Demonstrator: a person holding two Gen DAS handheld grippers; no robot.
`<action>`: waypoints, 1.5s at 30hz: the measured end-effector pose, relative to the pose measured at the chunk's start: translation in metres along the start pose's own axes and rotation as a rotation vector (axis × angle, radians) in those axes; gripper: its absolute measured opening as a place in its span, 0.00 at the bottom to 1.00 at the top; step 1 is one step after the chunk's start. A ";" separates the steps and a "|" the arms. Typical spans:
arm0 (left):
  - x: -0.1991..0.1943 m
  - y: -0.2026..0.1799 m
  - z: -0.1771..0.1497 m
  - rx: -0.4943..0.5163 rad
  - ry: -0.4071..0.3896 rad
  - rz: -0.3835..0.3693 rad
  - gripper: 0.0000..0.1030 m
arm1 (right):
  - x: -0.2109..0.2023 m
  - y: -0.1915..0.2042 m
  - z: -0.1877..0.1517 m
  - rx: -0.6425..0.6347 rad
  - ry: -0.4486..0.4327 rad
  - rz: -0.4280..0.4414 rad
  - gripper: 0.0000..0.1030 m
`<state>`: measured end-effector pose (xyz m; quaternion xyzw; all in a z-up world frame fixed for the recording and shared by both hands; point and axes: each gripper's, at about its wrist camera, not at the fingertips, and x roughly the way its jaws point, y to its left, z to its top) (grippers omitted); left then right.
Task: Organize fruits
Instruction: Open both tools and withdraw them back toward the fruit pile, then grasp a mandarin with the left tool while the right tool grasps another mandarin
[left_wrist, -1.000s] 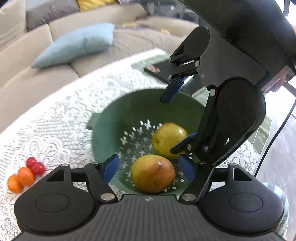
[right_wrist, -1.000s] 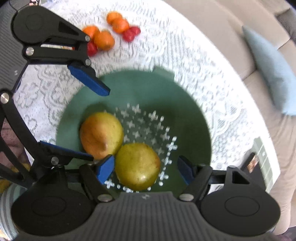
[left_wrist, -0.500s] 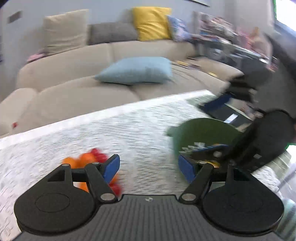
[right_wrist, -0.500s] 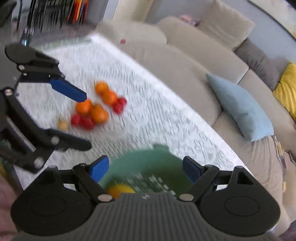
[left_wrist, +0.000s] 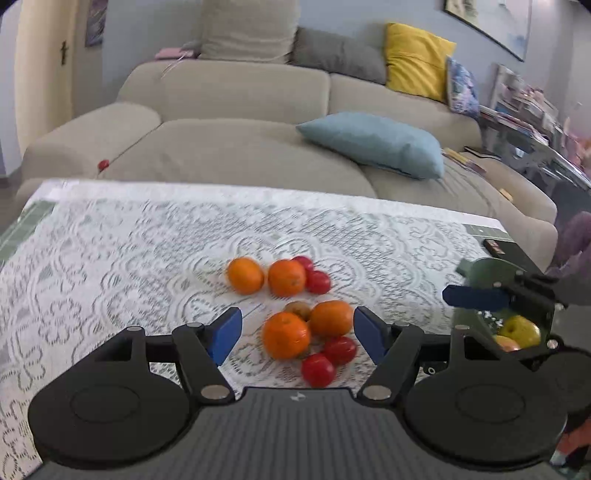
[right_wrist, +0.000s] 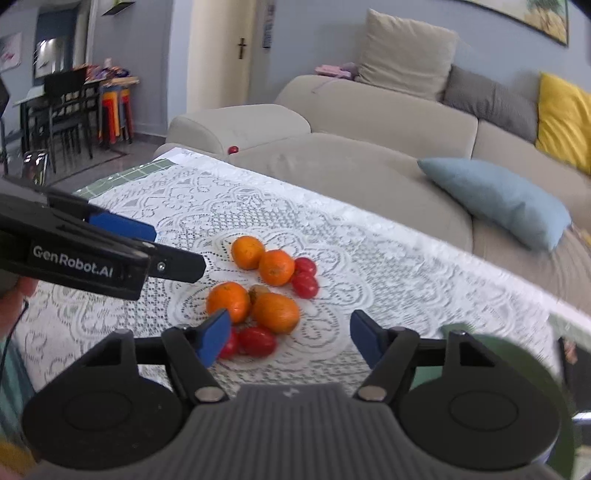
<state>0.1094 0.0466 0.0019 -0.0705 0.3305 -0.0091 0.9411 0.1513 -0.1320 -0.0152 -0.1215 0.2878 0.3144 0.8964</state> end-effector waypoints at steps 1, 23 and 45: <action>0.002 0.004 -0.001 -0.012 0.003 0.006 0.76 | 0.004 0.002 -0.001 0.007 0.001 0.001 0.62; 0.047 0.037 -0.030 -0.033 -0.041 0.026 0.32 | 0.057 -0.004 -0.021 0.149 0.028 -0.069 0.55; 0.056 0.038 -0.038 -0.016 0.007 -0.086 0.47 | 0.077 -0.019 -0.022 0.307 0.033 0.048 0.47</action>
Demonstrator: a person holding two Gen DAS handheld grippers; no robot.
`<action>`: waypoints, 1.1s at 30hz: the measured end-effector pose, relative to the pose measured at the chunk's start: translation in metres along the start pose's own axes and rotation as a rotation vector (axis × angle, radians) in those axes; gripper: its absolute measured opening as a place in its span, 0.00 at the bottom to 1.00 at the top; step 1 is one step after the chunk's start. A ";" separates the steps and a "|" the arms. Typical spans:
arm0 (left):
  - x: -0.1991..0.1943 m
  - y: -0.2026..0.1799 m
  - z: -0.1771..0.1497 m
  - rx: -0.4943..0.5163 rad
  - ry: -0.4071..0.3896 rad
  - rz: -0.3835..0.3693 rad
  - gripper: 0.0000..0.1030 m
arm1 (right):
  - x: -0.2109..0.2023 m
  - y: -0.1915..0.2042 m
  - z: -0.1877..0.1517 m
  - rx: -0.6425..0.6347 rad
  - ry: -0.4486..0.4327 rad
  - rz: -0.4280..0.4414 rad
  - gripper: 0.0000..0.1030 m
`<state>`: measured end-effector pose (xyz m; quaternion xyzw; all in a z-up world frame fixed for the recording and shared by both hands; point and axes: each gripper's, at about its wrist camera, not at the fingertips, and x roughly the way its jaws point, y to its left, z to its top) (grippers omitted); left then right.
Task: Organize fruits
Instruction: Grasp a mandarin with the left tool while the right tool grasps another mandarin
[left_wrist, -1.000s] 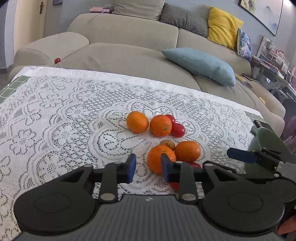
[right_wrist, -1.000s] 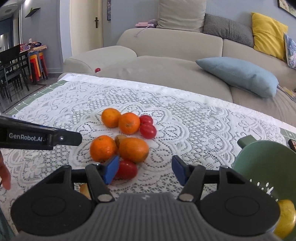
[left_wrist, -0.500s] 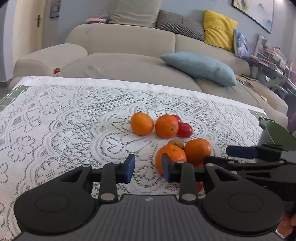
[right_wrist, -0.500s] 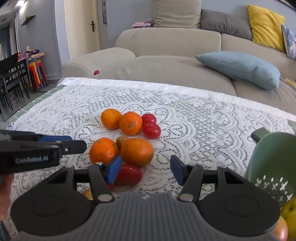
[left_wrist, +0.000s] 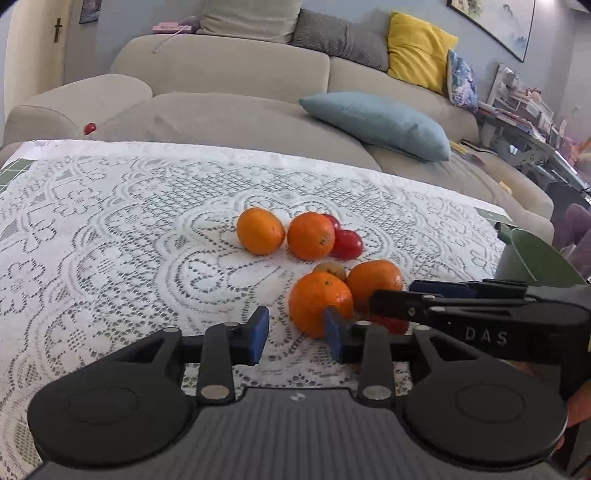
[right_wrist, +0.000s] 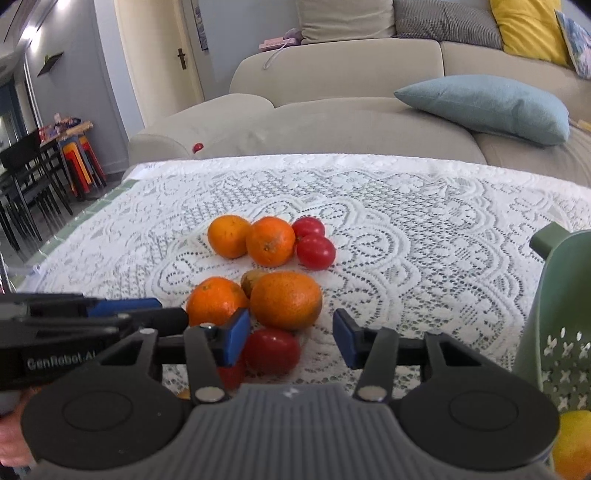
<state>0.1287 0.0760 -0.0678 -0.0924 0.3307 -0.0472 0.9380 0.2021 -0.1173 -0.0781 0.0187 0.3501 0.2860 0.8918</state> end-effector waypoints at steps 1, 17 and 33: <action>0.000 -0.001 0.001 0.006 -0.002 -0.005 0.51 | 0.000 -0.001 0.002 0.014 -0.002 0.011 0.47; 0.024 -0.012 0.004 0.034 0.018 -0.034 0.54 | 0.025 -0.025 0.010 0.187 0.026 0.099 0.48; 0.042 -0.015 0.003 0.027 0.019 -0.013 0.51 | 0.018 -0.022 0.006 0.151 0.006 0.055 0.44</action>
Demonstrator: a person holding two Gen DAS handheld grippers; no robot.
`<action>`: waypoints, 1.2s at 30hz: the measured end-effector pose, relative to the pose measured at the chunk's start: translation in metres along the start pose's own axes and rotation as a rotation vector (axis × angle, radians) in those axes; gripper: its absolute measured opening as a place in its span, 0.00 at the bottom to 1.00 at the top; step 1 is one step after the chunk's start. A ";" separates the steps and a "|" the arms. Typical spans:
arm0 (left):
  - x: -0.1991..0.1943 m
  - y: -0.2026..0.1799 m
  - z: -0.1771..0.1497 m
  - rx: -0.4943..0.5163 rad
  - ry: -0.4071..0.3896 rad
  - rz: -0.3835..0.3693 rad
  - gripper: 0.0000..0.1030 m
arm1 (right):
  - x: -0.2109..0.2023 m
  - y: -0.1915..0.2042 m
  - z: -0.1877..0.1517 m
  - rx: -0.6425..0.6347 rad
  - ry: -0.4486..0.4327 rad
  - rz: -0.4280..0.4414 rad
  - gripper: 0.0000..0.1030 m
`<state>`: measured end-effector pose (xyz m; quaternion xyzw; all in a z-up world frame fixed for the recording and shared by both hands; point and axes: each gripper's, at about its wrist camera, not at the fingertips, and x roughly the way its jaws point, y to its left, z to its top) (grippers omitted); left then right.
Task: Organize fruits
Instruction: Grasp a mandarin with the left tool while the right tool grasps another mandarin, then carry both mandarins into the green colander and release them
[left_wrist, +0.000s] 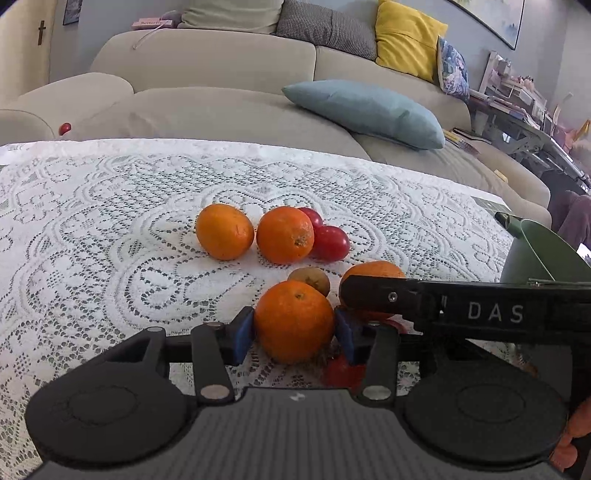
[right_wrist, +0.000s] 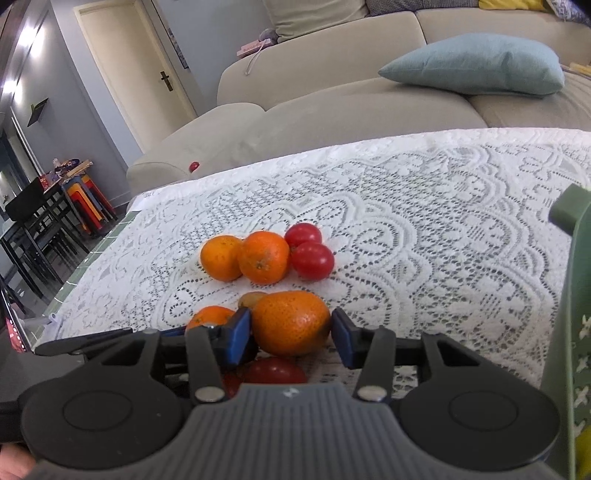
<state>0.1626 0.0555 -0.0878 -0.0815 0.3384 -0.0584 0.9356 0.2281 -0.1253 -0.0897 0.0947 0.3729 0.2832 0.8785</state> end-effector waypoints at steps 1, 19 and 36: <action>0.000 -0.001 0.000 0.001 -0.002 0.001 0.50 | 0.000 0.000 0.000 -0.002 -0.001 -0.003 0.44; -0.039 -0.005 -0.002 0.004 -0.032 0.049 0.49 | -0.036 0.018 -0.004 -0.144 -0.108 -0.040 0.44; -0.090 -0.030 0.010 -0.011 -0.026 0.114 0.49 | -0.095 0.041 -0.008 -0.350 -0.076 -0.060 0.43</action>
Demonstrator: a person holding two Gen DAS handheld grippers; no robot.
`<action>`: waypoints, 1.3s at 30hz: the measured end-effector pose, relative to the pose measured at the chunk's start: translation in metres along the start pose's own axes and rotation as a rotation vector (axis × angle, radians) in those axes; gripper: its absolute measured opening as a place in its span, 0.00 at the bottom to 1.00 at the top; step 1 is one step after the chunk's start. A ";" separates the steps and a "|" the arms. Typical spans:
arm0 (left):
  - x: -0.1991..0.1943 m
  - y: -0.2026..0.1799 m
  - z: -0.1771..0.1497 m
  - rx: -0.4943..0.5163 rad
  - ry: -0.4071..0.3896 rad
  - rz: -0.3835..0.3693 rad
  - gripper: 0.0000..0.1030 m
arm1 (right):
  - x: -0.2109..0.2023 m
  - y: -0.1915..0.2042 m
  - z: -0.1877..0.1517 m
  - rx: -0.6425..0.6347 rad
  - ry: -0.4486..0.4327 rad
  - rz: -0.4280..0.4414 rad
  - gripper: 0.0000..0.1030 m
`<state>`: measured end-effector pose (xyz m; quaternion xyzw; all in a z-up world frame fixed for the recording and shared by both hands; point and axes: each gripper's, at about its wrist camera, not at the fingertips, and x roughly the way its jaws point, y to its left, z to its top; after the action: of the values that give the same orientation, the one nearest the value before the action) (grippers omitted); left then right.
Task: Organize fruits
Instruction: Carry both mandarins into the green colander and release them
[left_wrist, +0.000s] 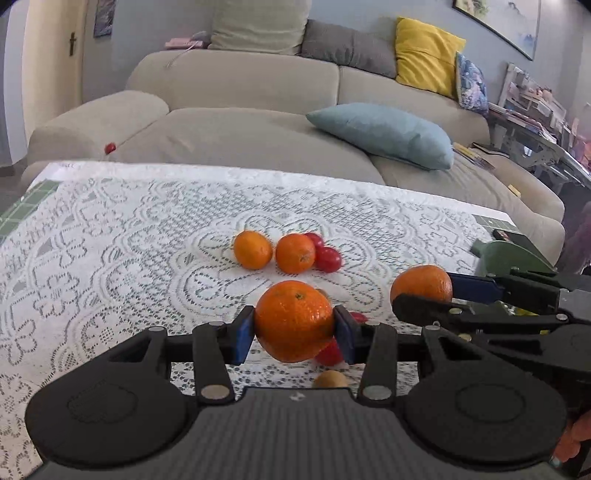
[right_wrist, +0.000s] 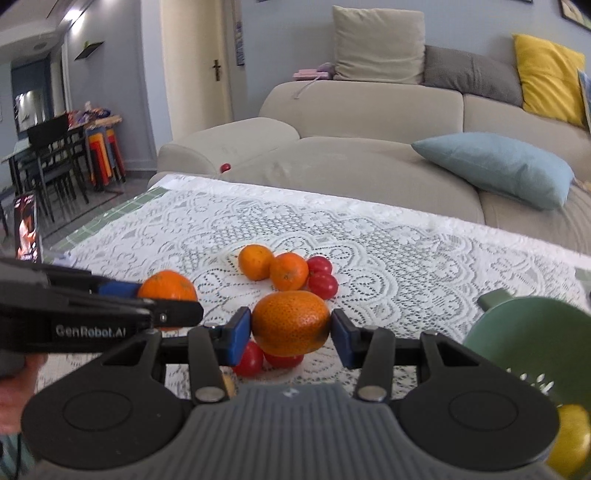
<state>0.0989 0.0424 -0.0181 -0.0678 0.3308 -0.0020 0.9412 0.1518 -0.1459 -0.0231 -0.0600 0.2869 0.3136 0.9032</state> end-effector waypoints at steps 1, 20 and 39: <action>-0.003 -0.005 0.001 0.010 -0.002 -0.002 0.49 | -0.005 -0.001 0.000 -0.011 0.001 0.001 0.43; -0.002 -0.120 0.022 0.153 0.061 -0.209 0.49 | -0.081 -0.077 -0.002 -0.187 0.128 -0.098 0.43; 0.053 -0.176 0.026 0.219 0.179 -0.223 0.49 | -0.060 -0.118 -0.007 -0.304 0.279 -0.139 0.43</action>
<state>0.1636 -0.1313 -0.0086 -0.0007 0.4016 -0.1483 0.9037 0.1805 -0.2736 -0.0039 -0.2578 0.3536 0.2788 0.8548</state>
